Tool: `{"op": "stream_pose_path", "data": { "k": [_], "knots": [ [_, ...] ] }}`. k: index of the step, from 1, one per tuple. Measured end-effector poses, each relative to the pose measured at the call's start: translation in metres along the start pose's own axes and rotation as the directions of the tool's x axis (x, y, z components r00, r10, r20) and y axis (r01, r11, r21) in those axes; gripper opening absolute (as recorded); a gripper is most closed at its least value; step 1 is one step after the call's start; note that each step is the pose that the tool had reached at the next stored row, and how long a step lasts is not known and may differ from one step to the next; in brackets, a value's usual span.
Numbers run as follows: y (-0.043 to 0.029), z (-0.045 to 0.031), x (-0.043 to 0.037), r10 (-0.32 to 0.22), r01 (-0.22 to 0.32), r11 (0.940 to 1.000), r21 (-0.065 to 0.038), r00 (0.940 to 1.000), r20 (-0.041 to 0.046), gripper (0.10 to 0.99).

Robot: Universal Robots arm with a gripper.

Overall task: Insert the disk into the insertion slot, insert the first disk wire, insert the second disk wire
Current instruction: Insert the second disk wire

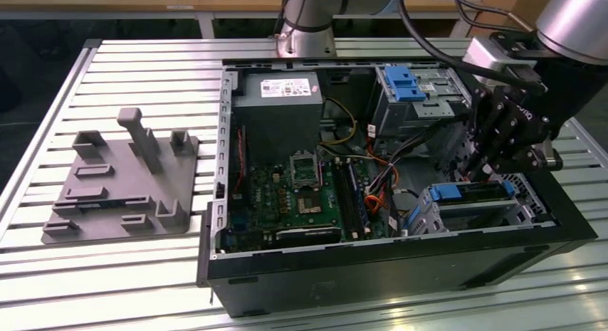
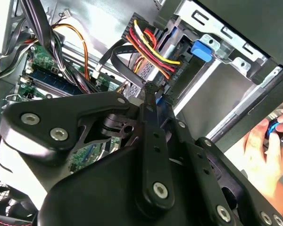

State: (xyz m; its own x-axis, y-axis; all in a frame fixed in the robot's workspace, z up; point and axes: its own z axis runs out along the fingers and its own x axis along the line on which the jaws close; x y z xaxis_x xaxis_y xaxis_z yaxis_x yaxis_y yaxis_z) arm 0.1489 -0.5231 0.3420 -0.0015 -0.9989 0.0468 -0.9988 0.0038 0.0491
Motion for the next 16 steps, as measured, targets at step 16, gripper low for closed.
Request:
{"op": "stream_pose_path", "data": {
  "k": [16],
  "knots": [
    [0.0000,0.0004,0.0087,-0.001,0.001,1.0000,0.000,0.9996,0.0299,0.196]
  ]
}}
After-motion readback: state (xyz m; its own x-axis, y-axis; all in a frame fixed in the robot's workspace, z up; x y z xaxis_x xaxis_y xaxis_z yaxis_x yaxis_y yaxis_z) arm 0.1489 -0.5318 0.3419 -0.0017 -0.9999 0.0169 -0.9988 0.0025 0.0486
